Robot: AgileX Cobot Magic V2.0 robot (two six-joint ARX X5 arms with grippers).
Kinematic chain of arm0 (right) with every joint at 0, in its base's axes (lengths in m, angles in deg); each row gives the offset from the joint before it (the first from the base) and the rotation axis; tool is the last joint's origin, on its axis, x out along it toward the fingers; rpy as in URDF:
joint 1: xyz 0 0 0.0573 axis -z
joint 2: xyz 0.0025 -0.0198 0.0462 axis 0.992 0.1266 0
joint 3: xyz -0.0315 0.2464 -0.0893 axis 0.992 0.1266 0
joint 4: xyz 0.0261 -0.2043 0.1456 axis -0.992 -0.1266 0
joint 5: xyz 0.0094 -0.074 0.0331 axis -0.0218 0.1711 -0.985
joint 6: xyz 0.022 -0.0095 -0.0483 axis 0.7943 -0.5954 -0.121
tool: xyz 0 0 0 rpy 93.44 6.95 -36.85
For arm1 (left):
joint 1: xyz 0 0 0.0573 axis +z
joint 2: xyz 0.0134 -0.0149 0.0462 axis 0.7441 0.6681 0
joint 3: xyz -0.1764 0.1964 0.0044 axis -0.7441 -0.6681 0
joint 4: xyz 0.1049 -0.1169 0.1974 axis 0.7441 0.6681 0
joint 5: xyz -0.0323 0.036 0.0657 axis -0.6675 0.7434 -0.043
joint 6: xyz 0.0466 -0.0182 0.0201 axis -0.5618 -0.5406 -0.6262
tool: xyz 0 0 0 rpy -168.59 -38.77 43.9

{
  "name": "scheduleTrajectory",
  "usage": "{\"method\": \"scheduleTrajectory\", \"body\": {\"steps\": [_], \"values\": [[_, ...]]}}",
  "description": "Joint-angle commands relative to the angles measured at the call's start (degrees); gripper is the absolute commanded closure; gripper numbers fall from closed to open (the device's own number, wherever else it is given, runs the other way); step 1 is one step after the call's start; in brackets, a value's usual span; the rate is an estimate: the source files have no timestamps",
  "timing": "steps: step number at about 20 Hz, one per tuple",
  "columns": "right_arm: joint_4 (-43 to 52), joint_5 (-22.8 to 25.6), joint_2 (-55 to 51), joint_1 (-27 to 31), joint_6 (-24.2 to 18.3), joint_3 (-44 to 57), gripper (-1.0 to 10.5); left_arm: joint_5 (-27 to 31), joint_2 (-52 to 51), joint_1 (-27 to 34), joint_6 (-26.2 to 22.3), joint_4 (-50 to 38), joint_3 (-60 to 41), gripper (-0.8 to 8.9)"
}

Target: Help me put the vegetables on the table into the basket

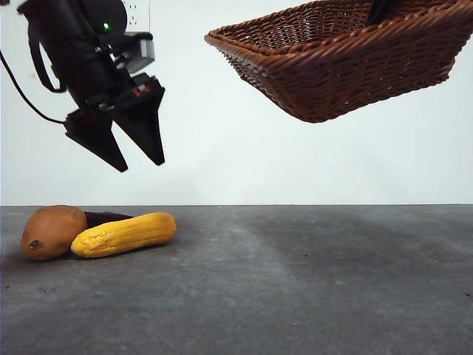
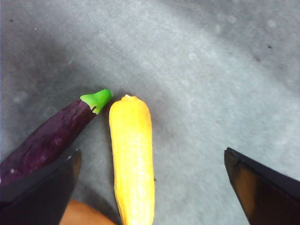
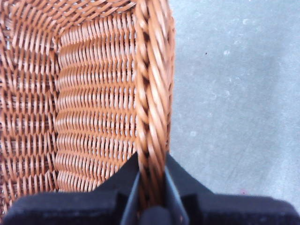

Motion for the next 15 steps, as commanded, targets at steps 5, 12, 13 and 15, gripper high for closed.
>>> {"method": "scheduleTrajectory", "body": {"steps": [5, 12, 13, 15], "values": [[0.9, -0.5, -0.3, 0.0, -0.2, -0.3, 9.6, 2.8, 6.1, -0.2, -0.8, -0.3, 0.0, 2.45], [1.3, -0.4, -0.3, 0.0, -0.3, -0.3, 9.6, 4.5, 10.5, -0.7, -0.5, -2.1, 0.0, 2.52], [1.3, -0.4, -0.3, 0.0, -0.3, -0.3, 9.6, 4.5, 11.0, -0.7, -0.4, -2.2, 0.0, 2.52], [1.3, -0.4, -0.3, 0.0, -0.4, -0.3, 9.6, 4.8, 12.2, -0.8, 0.8, -2.9, 0.0, 2.52]]}}
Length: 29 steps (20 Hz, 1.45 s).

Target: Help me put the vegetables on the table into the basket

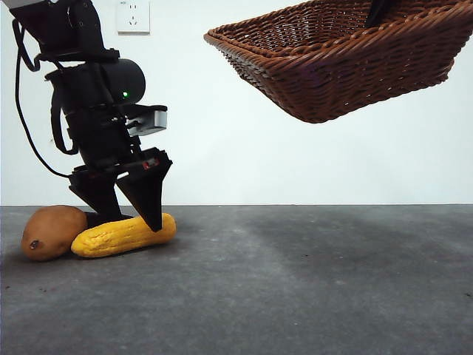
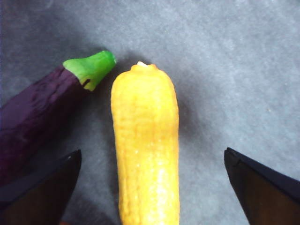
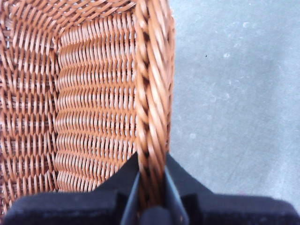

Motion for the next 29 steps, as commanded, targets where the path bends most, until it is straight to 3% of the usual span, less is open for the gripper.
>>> {"method": "scheduleTrajectory", "body": {"steps": [1, 2, 6, 12, 16, 19, 21, 24, 29], "values": [[0.9, -0.4, -0.3, 0.0, 0.1, -0.3, 9.6, 0.9, 1.7, -0.2, 0.8, -0.7, 0.0, 2.53], [0.8, -0.4, -0.3, 0.0, -0.1, -0.3, 9.6, 1.5, 1.8, -0.2, 0.8, -1.0, 0.0, 2.68], [0.9, 0.5, -0.3, 0.0, -0.5, -0.3, 9.6, 1.4, 1.8, -0.2, 1.4, -1.4, 0.0, 5.99], [0.9, 0.5, -0.3, 0.0, -0.7, -0.3, 9.6, 1.3, 1.8, -0.2, 2.5, -0.8, 0.0, 8.09], [0.8, 0.5, -0.3, 0.0, -0.7, -0.3, 9.6, 0.3, 1.6, -0.2, 3.8, -0.7, 0.0, 8.22], [0.6, 0.5, -0.3, 0.0, -0.7, -0.3, 9.6, -4.8, -0.8, -0.3, 5.1, -0.7, 0.0, 8.21], [0.2, 2.7, -0.3, 0.0, -0.7, -0.3, 9.6, -5.0, -4.2, -0.4, 5.0, 0.8, 0.0, 8.21], [-0.9, 4.9, -0.2, 0.9, -0.7, -0.3, 9.6, -5.3, -12.4, -0.4, 5.0, 4.7, 0.0, 8.21], [-1.1, 4.9, 2.0, 1.6, -0.7, -0.3, 9.6, -12.7, -31.7, -1.1, 5.1, 10.1, 0.0, 8.21]]}}
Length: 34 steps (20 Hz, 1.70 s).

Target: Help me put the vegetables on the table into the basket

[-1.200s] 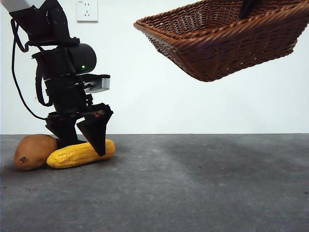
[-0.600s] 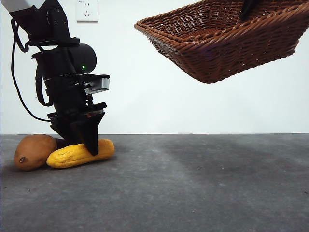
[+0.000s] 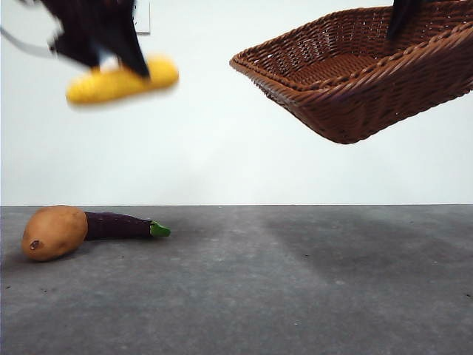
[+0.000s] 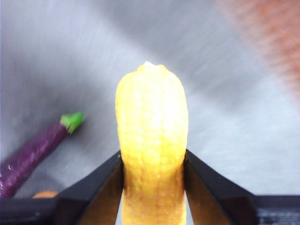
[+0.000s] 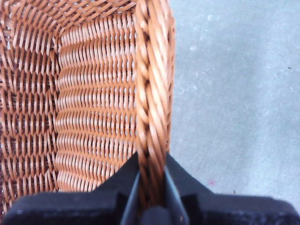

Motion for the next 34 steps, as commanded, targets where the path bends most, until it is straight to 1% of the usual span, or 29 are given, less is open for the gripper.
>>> {"method": "scheduleTrajectory", "body": {"steps": [1, 4, 6, 8, 11, 13, 14, 17, 21, 24, 26, 28, 29, 31, 32, 34], "values": [[0.6, -0.9, 2.9, -0.2, 0.4, -0.3, 9.6, -0.6, -7.6, -2.0, 0.4, 2.5, -0.1, 8.21], [1.2, -6.7, 8.4, -0.3, 0.7, -0.3, 9.6, -0.6, -15.5, -7.8, 0.7, 3.9, -0.1, 8.21], [1.4, -7.4, 11.4, -1.6, 1.1, -0.3, 9.6, 0.1, -16.3, -13.2, 2.3, 3.7, -0.1, 8.21], [2.1, -7.5, 12.3, -3.0, 1.4, -0.3, 9.6, 4.2, -13.9, -18.3, 2.8, 2.5, -0.1, 8.21], [4.2, -9.0, 12.3, -4.9, 3.5, -0.3, 9.6, 4.5, -6.4, -23.7, 4.2, -2.3, -0.1, 8.21], [4.2, -8.9, 12.3, -5.6, 3.5, -0.3, 9.6, 4.5, -0.9, -26.0, 7.2, -8.0, -0.1, 8.21], [4.1, -8.9, 12.3, -5.6, 3.6, -0.3, 9.6, 4.5, 1.6, -26.8, 7.7, -9.7, -0.1, 8.21], [4.0, -8.9, 12.3, -5.6, 3.6, -0.3, 9.6, 4.5, 8.3, -28.3, 7.7, -11.0, -0.1, 8.21], [4.3, -9.0, 12.3, -5.6, 3.2, -0.3, 9.6, 4.5, 12.6, -29.9, 8.7, -16.0, -0.1, 8.21], [4.3, -9.4, 12.3, -5.6, 3.0, -0.3, 9.6, 4.5, 14.1, -29.9, 8.4, -16.0, -0.1, 8.21], [4.5, -10.5, 12.3, -5.6, 3.0, -0.3, 9.6, 4.8, 14.9, -29.9, 7.0, -14.3, -0.1, 8.17], [4.8, -10.5, 12.3, -5.6, 3.0, -0.3, 9.6, 4.8, 15.5, -29.9, 6.3, -12.9, -0.1, 8.06], [4.8, -10.5, 12.3, -5.6, 2.9, -0.3, 9.6, 4.8, 15.5, -29.9, 6.3, -12.9, -0.1, 7.34], [4.7, -10.5, 12.3, -5.6, 2.8, -0.3, 9.6, 4.7, 15.2, -29.9, 6.4, -13.0, -0.1, 4.36], [4.7, -10.5, 12.3, -5.6, 2.5, -0.3, 9.6, 4.7, 14.9, -29.9, 6.7, -12.8, -0.1, 3.72], [4.7, -10.4, 12.3, -5.6, 2.5, -0.3, 9.6, 4.7, 14.3, -29.9, 6.9, -12.8, -0.1, 3.73]]}}
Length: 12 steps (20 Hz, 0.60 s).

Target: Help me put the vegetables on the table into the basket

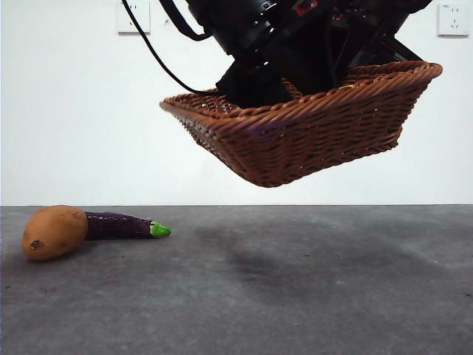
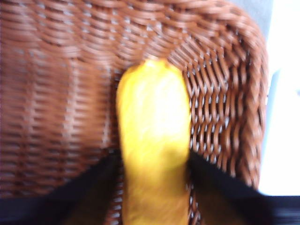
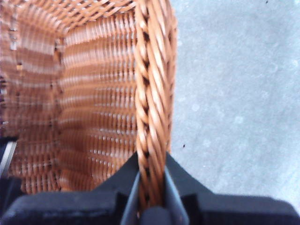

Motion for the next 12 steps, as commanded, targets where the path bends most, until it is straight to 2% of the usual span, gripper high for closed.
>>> {"method": "scheduleTrajectory", "body": {"steps": [1, 7, 10, 12], "values": [[0.9, -0.6, -0.1, 0.0, 0.0, -0.3, 9.6, -0.1, -0.7, 0.0, 0.4, -0.1, -0.2, 3.73], [0.9, -0.4, -0.1, 0.1, -0.7, -0.3, 9.6, 0.5, -8.2, 2.0, 4.8, 0.0, -0.2, 3.73], [0.9, -0.3, -0.1, 0.2, -1.7, -0.3, 9.6, 7.1, -17.0, 4.9, 8.7, 2.9, -0.2, 3.73], [0.9, -0.3, -0.1, 0.2, -2.5, -0.3, 9.6, 15.1, -23.0, 8.4, 13.3, 7.7, -0.2, 3.73]]}}
